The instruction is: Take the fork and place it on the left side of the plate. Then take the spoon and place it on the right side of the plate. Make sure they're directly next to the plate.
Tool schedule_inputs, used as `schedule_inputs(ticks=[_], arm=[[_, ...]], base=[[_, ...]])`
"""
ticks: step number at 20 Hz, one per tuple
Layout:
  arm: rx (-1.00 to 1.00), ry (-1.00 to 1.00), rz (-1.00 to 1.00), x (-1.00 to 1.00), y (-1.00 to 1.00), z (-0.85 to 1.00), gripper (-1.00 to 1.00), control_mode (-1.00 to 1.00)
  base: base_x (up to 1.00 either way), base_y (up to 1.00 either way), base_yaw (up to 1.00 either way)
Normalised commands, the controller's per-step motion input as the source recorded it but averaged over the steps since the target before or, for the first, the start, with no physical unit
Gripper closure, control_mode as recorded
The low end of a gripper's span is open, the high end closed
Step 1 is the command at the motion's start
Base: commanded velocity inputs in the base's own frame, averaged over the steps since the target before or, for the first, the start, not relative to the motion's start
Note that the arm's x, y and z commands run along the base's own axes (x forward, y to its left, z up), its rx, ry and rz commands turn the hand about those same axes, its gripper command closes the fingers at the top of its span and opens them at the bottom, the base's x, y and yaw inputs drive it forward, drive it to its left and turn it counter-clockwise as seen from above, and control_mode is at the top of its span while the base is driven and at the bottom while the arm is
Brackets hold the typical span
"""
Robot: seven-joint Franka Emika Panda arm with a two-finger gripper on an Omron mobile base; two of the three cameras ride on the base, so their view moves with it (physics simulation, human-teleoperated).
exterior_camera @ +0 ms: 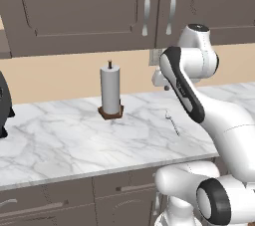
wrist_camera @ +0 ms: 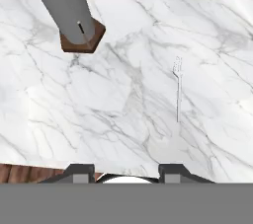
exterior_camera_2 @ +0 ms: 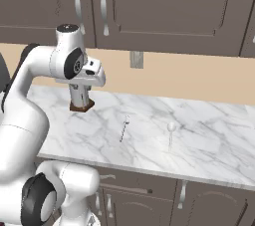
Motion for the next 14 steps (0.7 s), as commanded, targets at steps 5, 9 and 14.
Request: schedule_inputs(ticks=[5, 9, 14], arm=[[-0.01, 0.06, 0.00, -0.09, -0.03, -0.27, -1.00, -1.00], [0.00, 0.19, 0.00, -0.04, -0.48, -1.00, -1.00, -1.00], [0.00, 0.26, -0.04, 0.10, -0.59, -1.00, -1.00, -1.00]], base=[[0.00, 0.00, 0.00], [0.00, 0.00, 0.00], [0.00, 0.00, 0.00]])
